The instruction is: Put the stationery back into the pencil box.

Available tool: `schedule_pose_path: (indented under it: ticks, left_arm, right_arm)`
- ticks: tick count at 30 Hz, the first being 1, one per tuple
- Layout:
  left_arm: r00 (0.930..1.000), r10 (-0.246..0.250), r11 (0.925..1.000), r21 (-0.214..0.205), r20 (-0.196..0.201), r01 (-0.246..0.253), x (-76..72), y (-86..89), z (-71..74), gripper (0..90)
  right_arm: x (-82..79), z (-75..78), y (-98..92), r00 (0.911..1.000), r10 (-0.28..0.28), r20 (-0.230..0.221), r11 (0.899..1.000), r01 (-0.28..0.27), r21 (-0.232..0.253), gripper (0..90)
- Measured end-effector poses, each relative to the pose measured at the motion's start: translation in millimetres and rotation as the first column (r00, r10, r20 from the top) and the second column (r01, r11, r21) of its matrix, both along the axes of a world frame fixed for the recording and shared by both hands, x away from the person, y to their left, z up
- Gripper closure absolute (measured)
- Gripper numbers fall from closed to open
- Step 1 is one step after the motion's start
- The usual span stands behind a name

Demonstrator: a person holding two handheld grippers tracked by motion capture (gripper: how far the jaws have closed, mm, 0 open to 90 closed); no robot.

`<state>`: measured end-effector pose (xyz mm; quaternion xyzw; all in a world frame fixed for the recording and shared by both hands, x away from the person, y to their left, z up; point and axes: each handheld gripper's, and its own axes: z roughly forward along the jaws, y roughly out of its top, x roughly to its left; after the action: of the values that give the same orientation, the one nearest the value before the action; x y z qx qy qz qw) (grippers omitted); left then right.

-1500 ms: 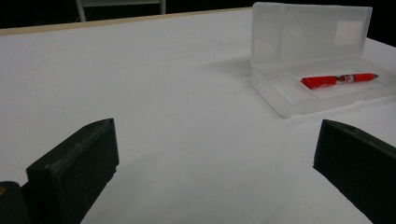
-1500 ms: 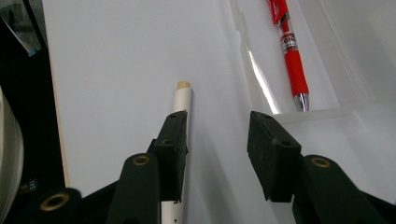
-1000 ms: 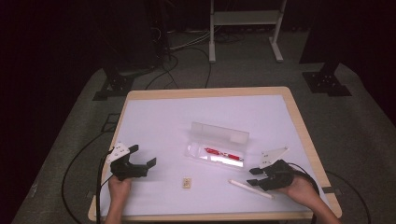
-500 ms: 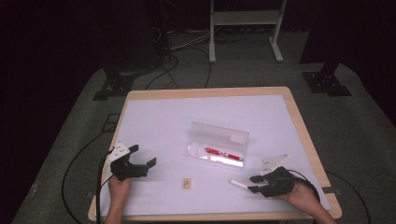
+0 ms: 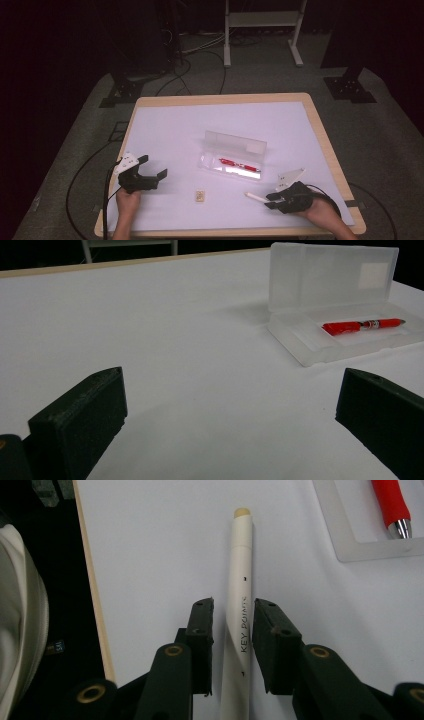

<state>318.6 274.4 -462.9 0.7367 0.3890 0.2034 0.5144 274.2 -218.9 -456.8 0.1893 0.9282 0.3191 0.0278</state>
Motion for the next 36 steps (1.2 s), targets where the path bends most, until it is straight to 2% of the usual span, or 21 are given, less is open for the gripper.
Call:
schedule_pose_path:
  ticks: [12, 22, 36]
  left_arm:
    - [1.0000, -0.001, 1.0000, -0.001, 0.001, 0.001, 0.1, 0.3, 0.0, 0.0]
    - [1.0000, -0.002, 1.0000, 0.001, 0.001, 0.002, -0.2, -0.1, 0.0, 0.0]
    - [1.0000, -0.001, 1.0000, 0.000, 0.000, 0.001, 0.0, 0.1, 0.0, 0.0]
  right_arm:
    - [0.5, -2.6, 1.5, 0.9997, 0.015, 0.022, 0.999, -0.014, -0.032, 76.3]
    - [0.8, -2.1, 1.8, 0.9995, 0.016, 0.027, 0.999, -0.015, -0.031, 78.0]
    - [10.1, 20.8, 5.6, 0.9969, 0.023, 0.075, 1.000, -0.022, -0.011, 78.1]
